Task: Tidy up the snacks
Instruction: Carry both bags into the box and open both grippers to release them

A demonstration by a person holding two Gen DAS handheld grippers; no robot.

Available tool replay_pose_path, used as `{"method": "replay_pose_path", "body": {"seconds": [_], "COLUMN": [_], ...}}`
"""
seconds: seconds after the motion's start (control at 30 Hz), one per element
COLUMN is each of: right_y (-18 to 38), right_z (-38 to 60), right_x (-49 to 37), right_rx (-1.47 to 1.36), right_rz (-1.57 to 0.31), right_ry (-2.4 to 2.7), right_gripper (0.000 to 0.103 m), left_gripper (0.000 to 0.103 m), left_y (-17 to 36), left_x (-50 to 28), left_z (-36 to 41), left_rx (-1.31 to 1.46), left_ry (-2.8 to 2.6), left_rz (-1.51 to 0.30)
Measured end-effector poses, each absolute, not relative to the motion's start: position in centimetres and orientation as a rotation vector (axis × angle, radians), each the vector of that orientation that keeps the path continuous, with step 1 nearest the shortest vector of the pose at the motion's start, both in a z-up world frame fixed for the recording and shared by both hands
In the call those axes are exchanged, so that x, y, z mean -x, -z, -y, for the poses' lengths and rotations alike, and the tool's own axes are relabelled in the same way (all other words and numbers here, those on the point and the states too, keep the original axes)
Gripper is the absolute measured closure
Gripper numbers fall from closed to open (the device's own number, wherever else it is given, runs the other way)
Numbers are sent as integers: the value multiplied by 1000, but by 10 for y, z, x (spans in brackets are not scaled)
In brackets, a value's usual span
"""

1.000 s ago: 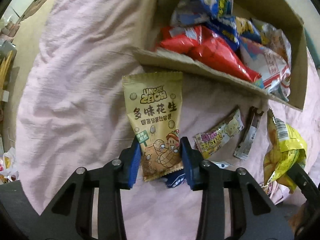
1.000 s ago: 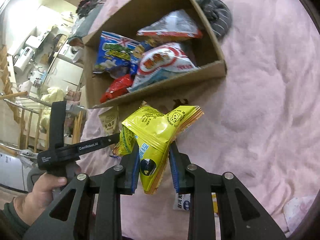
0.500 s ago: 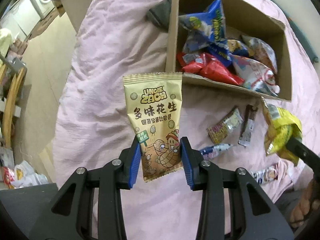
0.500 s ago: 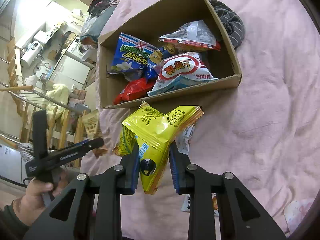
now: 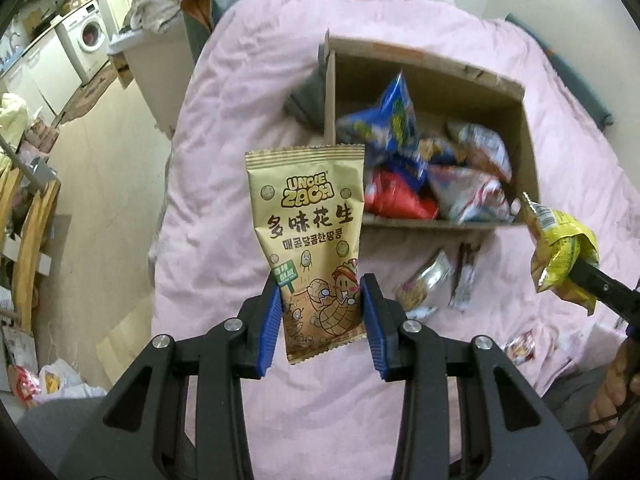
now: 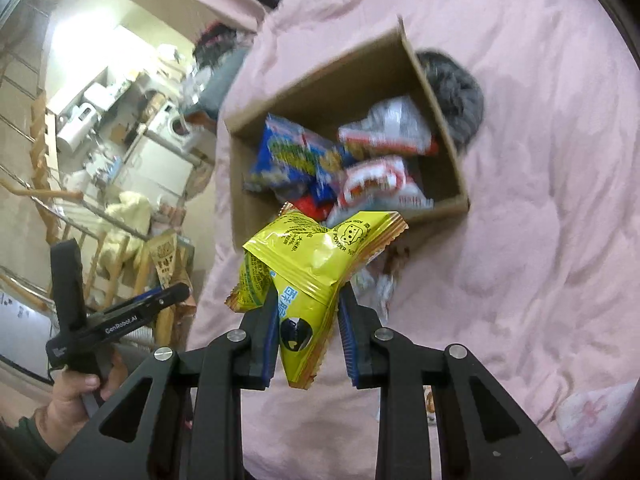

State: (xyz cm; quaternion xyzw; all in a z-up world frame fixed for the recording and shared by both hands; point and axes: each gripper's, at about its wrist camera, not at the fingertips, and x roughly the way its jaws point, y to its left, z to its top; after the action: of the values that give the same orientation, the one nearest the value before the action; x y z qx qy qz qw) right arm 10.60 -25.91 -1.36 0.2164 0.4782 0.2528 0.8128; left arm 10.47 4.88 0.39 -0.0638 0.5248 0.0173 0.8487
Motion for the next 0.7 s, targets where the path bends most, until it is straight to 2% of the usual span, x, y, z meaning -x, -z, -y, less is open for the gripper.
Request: {"method": "replay_pose_path", "body": {"seconds": [0.37,0.7], "right_y": [-18,-23], "right_z": [275,249], "right_x": [-154,-205], "right_rx": [-435,-417], "right_rz": [-923,-902], "right_ry": [-465,-486], "right_gripper": [75,75], "left_gripper": [69,69], "left_y": [-40,-31], "left_x": [-154,-202], "left_z": [-42,-18], "left_rx": [141,144], "left_ry": [-17,27], "left_rz": [-1019,-1014]}}
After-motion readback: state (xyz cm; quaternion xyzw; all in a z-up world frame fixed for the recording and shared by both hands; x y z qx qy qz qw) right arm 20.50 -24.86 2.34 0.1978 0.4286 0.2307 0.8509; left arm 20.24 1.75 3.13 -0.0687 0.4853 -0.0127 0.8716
